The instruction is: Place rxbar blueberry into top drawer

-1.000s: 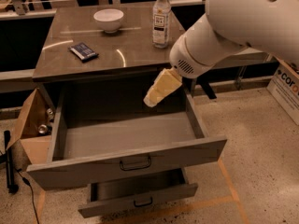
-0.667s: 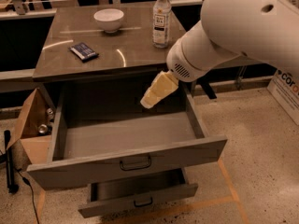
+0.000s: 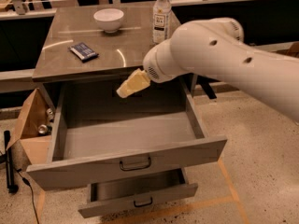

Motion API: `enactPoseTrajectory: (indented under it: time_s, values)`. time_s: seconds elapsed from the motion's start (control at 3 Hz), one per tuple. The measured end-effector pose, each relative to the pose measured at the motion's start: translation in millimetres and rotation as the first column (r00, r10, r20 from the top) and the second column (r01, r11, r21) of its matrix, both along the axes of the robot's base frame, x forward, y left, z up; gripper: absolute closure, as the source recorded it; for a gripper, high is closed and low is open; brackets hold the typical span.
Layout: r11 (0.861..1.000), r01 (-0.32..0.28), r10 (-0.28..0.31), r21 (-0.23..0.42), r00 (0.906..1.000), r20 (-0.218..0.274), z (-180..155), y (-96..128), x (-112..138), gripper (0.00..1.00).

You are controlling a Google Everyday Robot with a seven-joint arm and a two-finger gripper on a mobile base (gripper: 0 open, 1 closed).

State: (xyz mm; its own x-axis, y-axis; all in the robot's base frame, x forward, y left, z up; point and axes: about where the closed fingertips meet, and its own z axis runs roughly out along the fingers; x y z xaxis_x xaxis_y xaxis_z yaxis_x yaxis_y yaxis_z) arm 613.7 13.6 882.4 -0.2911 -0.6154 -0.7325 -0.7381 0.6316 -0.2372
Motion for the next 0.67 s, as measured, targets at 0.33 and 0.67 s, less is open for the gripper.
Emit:
enactPoseTrajectory:
  time_s: [0.33,0.67]
  values:
    - [0.995,-0.016,0.011,0.102,0.9985,0.054,0.2,27.5,32.8,0.0]
    - [0.985,-0.037,0.025,0.171,0.9974,0.067,0.3,53.3,52.4,0.0]
